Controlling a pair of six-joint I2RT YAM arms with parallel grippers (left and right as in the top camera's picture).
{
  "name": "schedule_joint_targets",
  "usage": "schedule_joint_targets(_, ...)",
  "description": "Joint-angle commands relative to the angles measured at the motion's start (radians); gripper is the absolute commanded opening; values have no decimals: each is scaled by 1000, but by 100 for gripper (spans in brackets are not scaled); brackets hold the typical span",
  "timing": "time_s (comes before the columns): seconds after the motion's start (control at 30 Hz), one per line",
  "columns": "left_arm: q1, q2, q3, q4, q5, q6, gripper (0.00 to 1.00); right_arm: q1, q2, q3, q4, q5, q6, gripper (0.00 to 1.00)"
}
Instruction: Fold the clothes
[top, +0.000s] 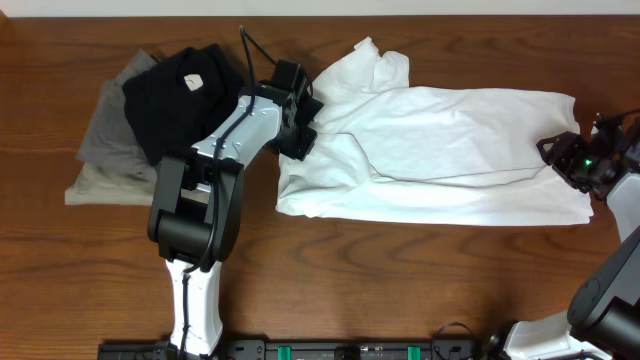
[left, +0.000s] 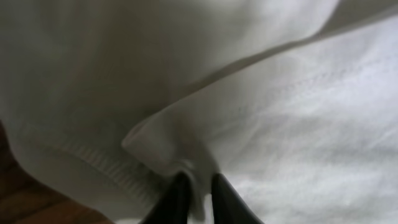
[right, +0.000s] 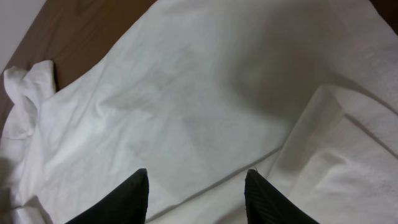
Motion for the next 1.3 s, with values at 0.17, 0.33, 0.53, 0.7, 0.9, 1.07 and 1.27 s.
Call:
schedule_joint_targets(0.17, 5, -2, 30, -33, -8, -20, 6, 9, -23, 21, -3, 3, -17, 48)
schedule_joint_targets(0.33, 5, -65, 64, -36, -3, -48, 6, 9, -23, 21, -2, 3, -17, 48)
schedule_joint_targets(0.53, 5, -113, 66, -29, 45, -50, 6, 9, -24, 21, -1, 3, -17, 48)
schedule_joint_targets(0.7, 4, -113, 66, 7, 52, -50, 5, 9, -24, 21, -1, 16, -17, 48)
schedule_joint_targets(0.9, 4, -106, 66, 69, 51, -46, 6, 9, -24, 21, -2, 19, -16, 48)
schedule_joint_targets(1.07, 4, -91, 65, 174, 52, -46, 6, 9, -24, 21, -1, 22, -17, 48)
schedule_joint_targets(1.27, 4, -74, 63, 169, 52, -50, 17, 9, -24, 21, -3, 22, -17, 49)
